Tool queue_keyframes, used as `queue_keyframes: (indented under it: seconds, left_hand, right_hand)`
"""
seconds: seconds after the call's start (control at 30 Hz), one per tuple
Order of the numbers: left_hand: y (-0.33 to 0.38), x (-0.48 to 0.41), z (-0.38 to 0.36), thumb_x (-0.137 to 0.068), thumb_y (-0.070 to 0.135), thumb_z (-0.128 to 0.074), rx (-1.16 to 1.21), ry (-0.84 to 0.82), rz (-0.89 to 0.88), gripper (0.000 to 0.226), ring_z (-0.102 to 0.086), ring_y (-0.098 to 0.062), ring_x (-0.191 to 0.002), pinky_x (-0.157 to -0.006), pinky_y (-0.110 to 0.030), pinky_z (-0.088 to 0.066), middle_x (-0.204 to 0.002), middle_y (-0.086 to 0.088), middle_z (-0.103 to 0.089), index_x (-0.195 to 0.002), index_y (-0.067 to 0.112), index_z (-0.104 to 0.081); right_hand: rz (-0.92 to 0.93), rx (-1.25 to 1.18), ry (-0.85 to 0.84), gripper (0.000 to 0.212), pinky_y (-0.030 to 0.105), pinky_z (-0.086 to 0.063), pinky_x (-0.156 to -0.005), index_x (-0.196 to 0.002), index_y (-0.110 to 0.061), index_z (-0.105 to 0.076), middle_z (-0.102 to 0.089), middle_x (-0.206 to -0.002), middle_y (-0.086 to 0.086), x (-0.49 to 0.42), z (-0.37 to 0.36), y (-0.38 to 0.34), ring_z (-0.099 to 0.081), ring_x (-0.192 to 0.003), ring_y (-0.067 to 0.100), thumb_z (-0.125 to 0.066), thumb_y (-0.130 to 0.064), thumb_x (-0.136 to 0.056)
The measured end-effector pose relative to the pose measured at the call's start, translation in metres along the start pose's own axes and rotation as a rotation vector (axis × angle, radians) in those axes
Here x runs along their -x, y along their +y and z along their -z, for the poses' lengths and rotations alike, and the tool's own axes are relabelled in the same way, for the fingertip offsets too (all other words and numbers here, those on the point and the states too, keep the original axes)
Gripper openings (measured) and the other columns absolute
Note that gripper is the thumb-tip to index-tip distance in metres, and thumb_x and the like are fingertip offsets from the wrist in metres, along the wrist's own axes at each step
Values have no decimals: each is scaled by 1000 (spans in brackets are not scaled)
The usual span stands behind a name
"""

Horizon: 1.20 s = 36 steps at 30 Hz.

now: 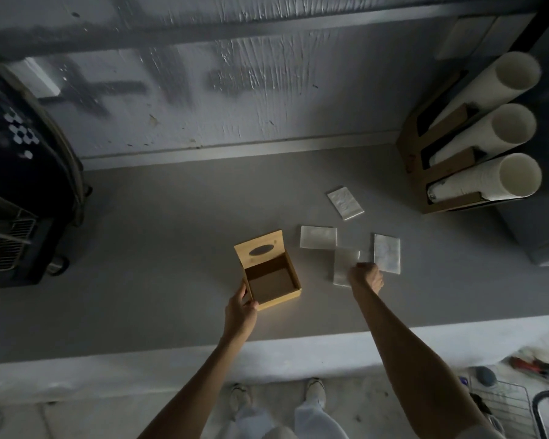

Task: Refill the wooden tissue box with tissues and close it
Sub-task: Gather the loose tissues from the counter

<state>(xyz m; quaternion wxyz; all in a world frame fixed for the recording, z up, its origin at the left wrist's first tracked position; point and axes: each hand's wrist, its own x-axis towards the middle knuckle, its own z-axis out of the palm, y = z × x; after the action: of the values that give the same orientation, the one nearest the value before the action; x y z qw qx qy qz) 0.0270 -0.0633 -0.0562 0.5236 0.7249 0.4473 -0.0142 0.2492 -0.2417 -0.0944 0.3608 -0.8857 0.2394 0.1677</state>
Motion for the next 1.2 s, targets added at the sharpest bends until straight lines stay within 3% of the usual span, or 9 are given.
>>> queue_keyframes:
  seconds: [0.13,0.27,0.33,0.47,0.57,0.7,1.0,1.13,1.2]
  left_hand:
    - [3,10,-5,-90,5,-50,17,59,-50,57,-60,-19,-117,-99,-40,-51,-128,-2,-64,-143,24,-41]
    - [1,10,-3,-90,4,-51,56,55,-50,57,-61,-20,-116,-97,-42,-53,-126,-2,-65,-143,24,-42]
    - [2,9,-1,-89,5,-52,66,41,-30,57,-60,-18,-116,-97,-38,-52,-127,-2,-65,-143,23,-42]
    - [2,7,1,-90,8,-55,82,16,8,55,-58,-18,-118,-99,-35,-51,-129,-2,-63,-143,20,-42]
    - [3,5,3,-89,7,-57,103,21,44,56,-59,-18,-117,-98,-34,-52,-127,-2,-64,-141,21,-44]
    - [9,6,2,-90,5,-57,90,34,61,53,-57,-11,-106,-77,-13,-48,-114,11,-60,-140,16,-45]
    - [7,6,0,-89,4,-58,84,48,75,53,-59,-8,-100,-66,-5,-48,-114,8,-62,-139,16,-46]
    - [6,6,-1,-89,3,-57,104,51,69,55,-58,-6,-101,-78,-14,-52,-123,1,-63,-141,16,-45]
    - [4,6,-2,-90,2,-57,118,44,67,54,-58,0,-95,-73,-10,-53,-118,6,-62,-140,16,-45]
  right_hand:
    - [164,-110,-31,15,42,-48,-90,-94,-18,-64,-69,-102,10,3,8,16,-60,-100,34,-57,-14,-81]
    - [228,-327,-82,25,35,-53,-69,-104,-18,-62,-70,-94,9,-10,34,11,-64,-83,28,-68,-14,-80]
    - [217,-412,-18,31,31,-53,-62,-105,-20,-65,-72,-98,15,-32,48,2,-65,-80,25,-71,-12,-75]
    - [91,-354,87,34,40,-54,-85,-108,-15,-68,-70,-111,18,-74,68,-16,-65,-103,33,-69,-13,-74]
    - [34,-277,59,35,39,-51,-90,-112,-14,-66,-67,-117,20,-89,69,-14,-62,-108,36,-65,-12,-77]
    - [23,-173,17,32,43,-48,-97,-113,-16,-63,-63,-121,21,-96,62,-5,-57,-114,39,-63,-13,-81]
    - [135,-106,40,29,44,-47,-92,-109,-14,-60,-66,-115,22,-95,61,1,-59,-108,40,-59,-9,-80]
    - [168,-2,42,28,46,-46,-88,-112,-14,-56,-65,-113,23,-88,56,4,-59,-104,42,-55,-11,-84]
    - [230,61,57,27,46,-48,-83,-111,-15,-54,-66,-111,22,-86,55,2,-61,-99,42,-58,-14,-84]
